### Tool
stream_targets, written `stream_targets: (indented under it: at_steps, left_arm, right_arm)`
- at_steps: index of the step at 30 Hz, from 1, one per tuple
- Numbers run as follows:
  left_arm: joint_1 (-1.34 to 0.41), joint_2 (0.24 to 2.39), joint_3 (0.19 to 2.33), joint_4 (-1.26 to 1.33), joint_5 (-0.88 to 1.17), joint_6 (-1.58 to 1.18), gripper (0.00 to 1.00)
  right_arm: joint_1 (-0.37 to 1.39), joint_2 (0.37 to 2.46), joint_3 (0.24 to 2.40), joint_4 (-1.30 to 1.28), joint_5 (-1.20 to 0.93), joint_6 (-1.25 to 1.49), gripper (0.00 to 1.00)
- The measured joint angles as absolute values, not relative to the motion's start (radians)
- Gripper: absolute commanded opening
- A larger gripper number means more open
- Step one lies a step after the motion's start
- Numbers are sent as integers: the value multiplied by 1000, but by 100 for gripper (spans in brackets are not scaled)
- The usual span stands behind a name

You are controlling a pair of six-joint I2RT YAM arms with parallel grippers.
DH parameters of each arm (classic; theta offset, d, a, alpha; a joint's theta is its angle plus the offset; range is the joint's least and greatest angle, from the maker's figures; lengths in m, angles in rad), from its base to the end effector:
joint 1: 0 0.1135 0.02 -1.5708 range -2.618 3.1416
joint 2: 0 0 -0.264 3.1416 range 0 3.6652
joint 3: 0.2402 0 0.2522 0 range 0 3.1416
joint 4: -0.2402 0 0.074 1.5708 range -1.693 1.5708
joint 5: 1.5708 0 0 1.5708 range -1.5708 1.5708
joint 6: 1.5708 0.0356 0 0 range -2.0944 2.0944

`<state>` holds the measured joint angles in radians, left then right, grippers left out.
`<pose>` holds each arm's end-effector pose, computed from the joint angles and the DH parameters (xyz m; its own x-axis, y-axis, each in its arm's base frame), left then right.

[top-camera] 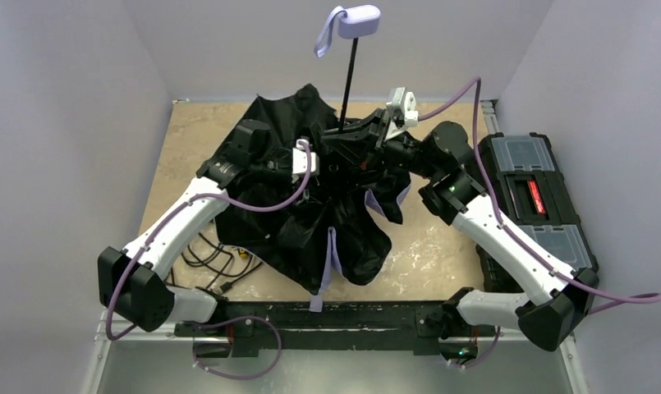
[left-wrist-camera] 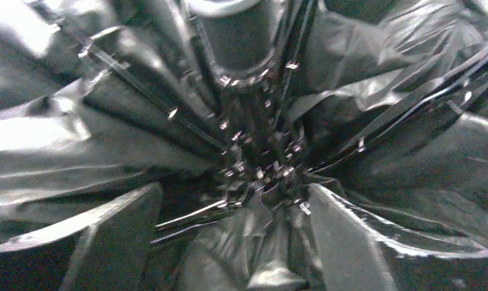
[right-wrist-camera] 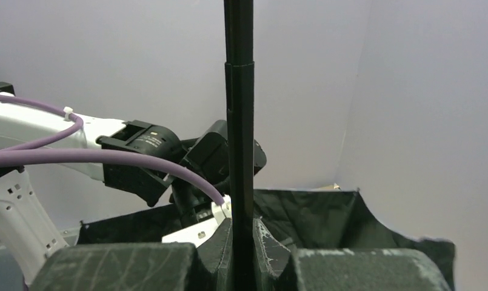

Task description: Open the umbrella

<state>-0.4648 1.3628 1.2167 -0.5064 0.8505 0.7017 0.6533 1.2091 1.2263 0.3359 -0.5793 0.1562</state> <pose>0.2508 -0.1557 0.3363 0.1209 0.4157 -0.9014 0.9839 0.0702 0.1644 0.2009 0.1783 0.4605 0.1287 0.2624 -0.9563 -0.9481 0.3153 -0.0410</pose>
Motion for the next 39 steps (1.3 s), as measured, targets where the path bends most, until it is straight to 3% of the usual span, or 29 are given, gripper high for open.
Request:
stream_targets:
  at_steps: [10,16,24,33,39]
  left_arm:
    - [-345,1230,1086,-523,846,845,100]
    - [-375,1178,1097,-479,841,731,100]
    - [-498,1175,1191,-344,839,516,71]
    - [-509,1195,1249,-244,833,356,39]
    - [-538,1228,1255,-225,813,319,31]
  right_arm:
    - [599,1209,1208,234,-620,153,0]
    - [602,1204,1203,300,-619,172,0]
    - [611,1202,1203,406,-646,194,0]
    - [612,1204,1203,416,-681,196,0]
    - [614,1206,1203,416,-680,198,0]
